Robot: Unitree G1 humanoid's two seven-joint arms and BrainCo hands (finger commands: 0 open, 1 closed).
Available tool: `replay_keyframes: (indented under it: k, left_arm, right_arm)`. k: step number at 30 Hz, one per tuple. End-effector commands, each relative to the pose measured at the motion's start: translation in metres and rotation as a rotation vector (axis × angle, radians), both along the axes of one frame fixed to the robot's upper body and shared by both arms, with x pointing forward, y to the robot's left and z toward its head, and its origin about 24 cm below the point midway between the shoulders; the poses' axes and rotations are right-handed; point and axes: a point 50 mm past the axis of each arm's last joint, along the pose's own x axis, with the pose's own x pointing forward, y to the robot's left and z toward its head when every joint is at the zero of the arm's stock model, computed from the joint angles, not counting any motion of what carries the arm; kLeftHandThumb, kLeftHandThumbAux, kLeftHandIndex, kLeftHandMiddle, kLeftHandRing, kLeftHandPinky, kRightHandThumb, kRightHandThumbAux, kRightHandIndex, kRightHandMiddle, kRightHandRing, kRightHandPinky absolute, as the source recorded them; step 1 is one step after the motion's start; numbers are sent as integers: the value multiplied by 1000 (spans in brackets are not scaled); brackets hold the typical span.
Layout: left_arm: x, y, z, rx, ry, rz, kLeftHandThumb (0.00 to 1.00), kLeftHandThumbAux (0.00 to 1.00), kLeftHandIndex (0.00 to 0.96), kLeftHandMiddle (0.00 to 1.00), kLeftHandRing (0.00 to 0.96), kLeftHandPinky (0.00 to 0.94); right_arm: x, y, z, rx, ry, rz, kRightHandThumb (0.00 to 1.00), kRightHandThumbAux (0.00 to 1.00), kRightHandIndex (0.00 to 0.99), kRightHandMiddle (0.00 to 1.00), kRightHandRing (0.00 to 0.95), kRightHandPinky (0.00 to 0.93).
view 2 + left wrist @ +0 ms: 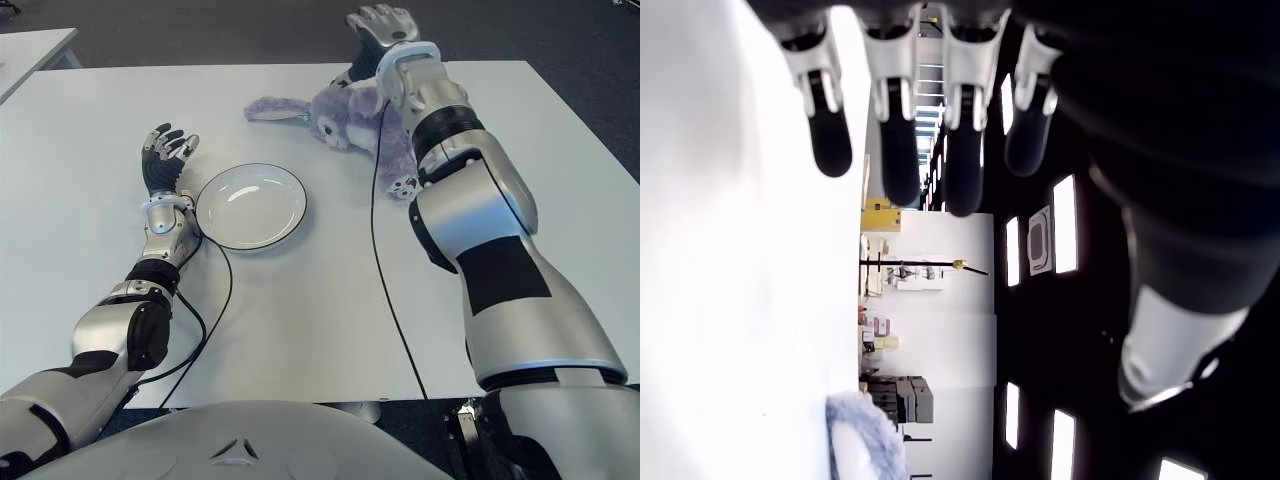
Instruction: Put the doll into the plate.
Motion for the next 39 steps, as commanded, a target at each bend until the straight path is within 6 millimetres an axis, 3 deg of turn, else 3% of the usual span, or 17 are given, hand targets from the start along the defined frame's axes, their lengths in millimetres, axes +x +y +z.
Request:
replay_keyframes:
  k: [1,16,26,39]
  left_arm:
    - [-118,-10,-127,-144,494,88,0,718,228,295,268,212]
    - [-116,-11,-127,-134,497,84,0,741,224,289,264,216]
    - [-117,-10,-127,-129,495,91,0,740,235,295,270,221]
    - [-121,-7,-128,-115,493,95,0,716,225,304,281,213]
  right_arm:
    - [-2,11,-24,36,98,23,30,468,0,0,0,15]
    - [-1,18,-16,19,92,41,51,489,0,0,0,27]
    - [-5,16,-49,16,160,36,79,452,0,0,0,25]
    - [-8,12,-65,39,226,12,87,455,0,0,0,16]
